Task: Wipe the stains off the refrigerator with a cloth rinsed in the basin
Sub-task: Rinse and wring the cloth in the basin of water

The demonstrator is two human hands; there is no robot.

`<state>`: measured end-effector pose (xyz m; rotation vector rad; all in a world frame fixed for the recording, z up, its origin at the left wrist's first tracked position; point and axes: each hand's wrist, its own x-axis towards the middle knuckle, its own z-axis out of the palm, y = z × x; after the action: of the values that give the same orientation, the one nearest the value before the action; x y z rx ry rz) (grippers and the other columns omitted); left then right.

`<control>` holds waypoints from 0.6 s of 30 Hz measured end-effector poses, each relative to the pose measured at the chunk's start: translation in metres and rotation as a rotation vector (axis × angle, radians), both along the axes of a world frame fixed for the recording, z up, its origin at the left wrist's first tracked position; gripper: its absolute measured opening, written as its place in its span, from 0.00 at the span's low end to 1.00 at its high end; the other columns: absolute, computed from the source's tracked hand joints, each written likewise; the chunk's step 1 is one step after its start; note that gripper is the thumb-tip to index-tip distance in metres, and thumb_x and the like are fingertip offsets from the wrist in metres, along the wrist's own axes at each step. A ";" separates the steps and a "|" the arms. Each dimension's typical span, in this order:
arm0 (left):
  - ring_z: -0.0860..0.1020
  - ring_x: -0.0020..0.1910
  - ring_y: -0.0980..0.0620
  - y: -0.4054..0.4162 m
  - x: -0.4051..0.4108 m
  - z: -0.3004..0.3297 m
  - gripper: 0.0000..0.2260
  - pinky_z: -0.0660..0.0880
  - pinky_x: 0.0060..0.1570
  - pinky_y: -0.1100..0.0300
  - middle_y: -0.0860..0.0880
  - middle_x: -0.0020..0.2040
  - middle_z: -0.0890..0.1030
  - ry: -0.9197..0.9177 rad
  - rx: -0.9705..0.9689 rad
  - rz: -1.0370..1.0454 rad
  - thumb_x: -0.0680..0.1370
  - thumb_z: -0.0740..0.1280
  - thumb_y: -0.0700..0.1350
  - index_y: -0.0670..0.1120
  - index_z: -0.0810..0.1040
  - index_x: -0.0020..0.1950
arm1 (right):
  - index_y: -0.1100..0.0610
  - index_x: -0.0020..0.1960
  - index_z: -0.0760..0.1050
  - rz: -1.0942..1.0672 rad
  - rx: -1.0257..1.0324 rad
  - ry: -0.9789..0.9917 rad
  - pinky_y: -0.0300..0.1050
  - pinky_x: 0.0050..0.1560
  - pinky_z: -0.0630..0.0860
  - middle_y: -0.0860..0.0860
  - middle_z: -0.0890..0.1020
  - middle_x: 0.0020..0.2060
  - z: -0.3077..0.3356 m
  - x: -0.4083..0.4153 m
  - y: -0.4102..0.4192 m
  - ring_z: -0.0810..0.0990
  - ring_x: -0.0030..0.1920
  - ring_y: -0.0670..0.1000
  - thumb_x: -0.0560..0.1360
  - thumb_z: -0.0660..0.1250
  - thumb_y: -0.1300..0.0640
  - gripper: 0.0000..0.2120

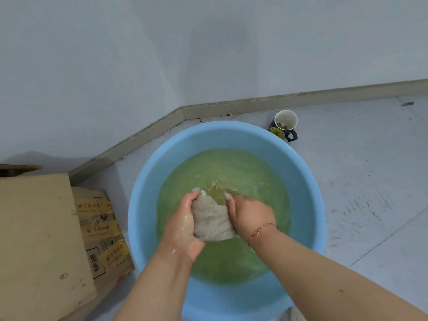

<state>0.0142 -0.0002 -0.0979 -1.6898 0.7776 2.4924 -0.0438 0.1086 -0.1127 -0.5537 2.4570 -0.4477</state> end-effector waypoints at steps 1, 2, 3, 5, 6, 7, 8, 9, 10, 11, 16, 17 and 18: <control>0.79 0.57 0.38 -0.003 0.002 0.000 0.11 0.74 0.59 0.40 0.37 0.55 0.80 0.028 -0.038 0.027 0.77 0.66 0.50 0.42 0.76 0.51 | 0.53 0.54 0.73 0.027 0.080 -0.019 0.46 0.44 0.72 0.53 0.79 0.50 -0.011 -0.007 0.013 0.78 0.52 0.56 0.81 0.43 0.41 0.24; 0.78 0.59 0.39 -0.008 0.006 -0.001 0.11 0.74 0.60 0.40 0.37 0.59 0.78 0.058 -0.085 0.053 0.78 0.66 0.49 0.42 0.75 0.55 | 0.52 0.56 0.72 0.048 0.165 -0.032 0.47 0.47 0.71 0.53 0.78 0.53 -0.017 -0.015 0.023 0.76 0.54 0.56 0.80 0.43 0.40 0.24; 0.78 0.59 0.40 -0.013 0.013 -0.003 0.10 0.74 0.60 0.40 0.38 0.62 0.77 0.056 -0.144 0.062 0.79 0.64 0.47 0.43 0.74 0.57 | 0.51 0.58 0.70 0.101 0.239 0.000 0.49 0.51 0.70 0.52 0.77 0.55 -0.023 -0.016 0.032 0.74 0.57 0.56 0.79 0.42 0.37 0.25; 0.77 0.60 0.44 -0.025 0.022 -0.012 0.13 0.72 0.61 0.42 0.44 0.66 0.75 -0.028 -0.302 -0.071 0.81 0.62 0.43 0.49 0.70 0.66 | 0.50 0.61 0.67 0.250 0.394 0.049 0.58 0.63 0.61 0.50 0.74 0.57 -0.033 -0.006 0.043 0.71 0.61 0.54 0.74 0.42 0.30 0.31; 0.76 0.60 0.45 -0.028 0.028 -0.015 0.18 0.72 0.62 0.45 0.47 0.67 0.74 -0.102 -0.431 -0.232 0.81 0.63 0.42 0.52 0.67 0.70 | 0.50 0.62 0.65 0.317 0.449 0.060 0.63 0.67 0.52 0.50 0.74 0.57 -0.038 -0.002 0.045 0.70 0.62 0.54 0.72 0.44 0.29 0.33; 0.76 0.60 0.47 -0.029 0.032 -0.018 0.22 0.72 0.62 0.49 0.48 0.68 0.72 -0.187 -0.616 -0.434 0.79 0.65 0.41 0.54 0.65 0.72 | 0.52 0.63 0.65 0.358 0.488 0.048 0.65 0.68 0.46 0.50 0.74 0.57 -0.042 0.000 0.046 0.70 0.62 0.53 0.72 0.48 0.30 0.32; 0.75 0.60 0.48 -0.028 0.037 -0.021 0.26 0.72 0.62 0.53 0.47 0.69 0.70 -0.271 -0.871 -0.679 0.78 0.67 0.40 0.53 0.65 0.73 | 0.53 0.63 0.65 0.374 0.510 0.001 0.63 0.69 0.46 0.50 0.75 0.56 -0.043 0.000 0.045 0.72 0.61 0.53 0.73 0.55 0.34 0.28; 0.74 0.62 0.48 -0.024 0.039 -0.021 0.28 0.69 0.64 0.56 0.47 0.69 0.69 -0.298 -1.123 -0.866 0.75 0.68 0.38 0.52 0.65 0.74 | 0.54 0.64 0.66 0.377 0.503 -0.043 0.59 0.69 0.53 0.50 0.77 0.56 -0.040 -0.002 0.042 0.75 0.59 0.53 0.74 0.59 0.43 0.22; 0.71 0.64 0.48 -0.021 0.038 -0.020 0.31 0.65 0.66 0.59 0.47 0.68 0.69 -0.224 -1.306 -0.978 0.73 0.70 0.37 0.50 0.65 0.74 | 0.54 0.64 0.68 0.383 0.491 -0.096 0.54 0.65 0.63 0.50 0.79 0.55 -0.034 -0.004 0.036 0.77 0.57 0.54 0.75 0.61 0.52 0.18; 0.69 0.67 0.51 -0.018 0.034 -0.021 0.33 0.61 0.67 0.63 0.50 0.68 0.69 -0.100 -1.391 -1.077 0.71 0.71 0.36 0.50 0.66 0.73 | 0.54 0.64 0.70 0.398 0.454 -0.145 0.50 0.60 0.69 0.51 0.79 0.55 -0.025 -0.008 0.030 0.78 0.56 0.55 0.75 0.60 0.58 0.17; 0.76 0.54 0.64 -0.003 0.003 -0.013 0.25 0.69 0.59 0.72 0.69 0.49 0.79 0.302 -0.968 -1.160 0.64 0.76 0.34 0.54 0.78 0.56 | 0.52 0.55 0.76 0.576 0.008 -0.109 0.44 0.48 0.74 0.54 0.81 0.49 0.057 -0.036 0.005 0.79 0.50 0.57 0.74 0.60 0.57 0.12; 0.78 0.47 0.66 -0.003 -0.001 -0.009 0.23 0.73 0.50 0.72 0.68 0.42 0.81 0.260 -0.859 -1.073 0.65 0.76 0.31 0.54 0.79 0.50 | 0.53 0.50 0.77 0.569 -0.110 -0.084 0.45 0.46 0.75 0.53 0.81 0.45 0.071 -0.045 0.004 0.78 0.46 0.56 0.70 0.62 0.57 0.10; 0.78 0.41 0.68 -0.003 -0.004 -0.003 0.21 0.74 0.43 0.73 0.67 0.37 0.81 0.250 -0.790 -1.000 0.65 0.76 0.29 0.53 0.79 0.47 | 0.55 0.44 0.77 0.537 -0.235 -0.065 0.47 0.42 0.75 0.54 0.80 0.40 0.080 -0.056 0.005 0.77 0.42 0.55 0.66 0.63 0.59 0.08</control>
<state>0.0105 -0.0033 -0.1013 -0.6548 2.1423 1.7242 -0.0994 0.1134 -0.0324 -1.2319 2.0886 -0.5174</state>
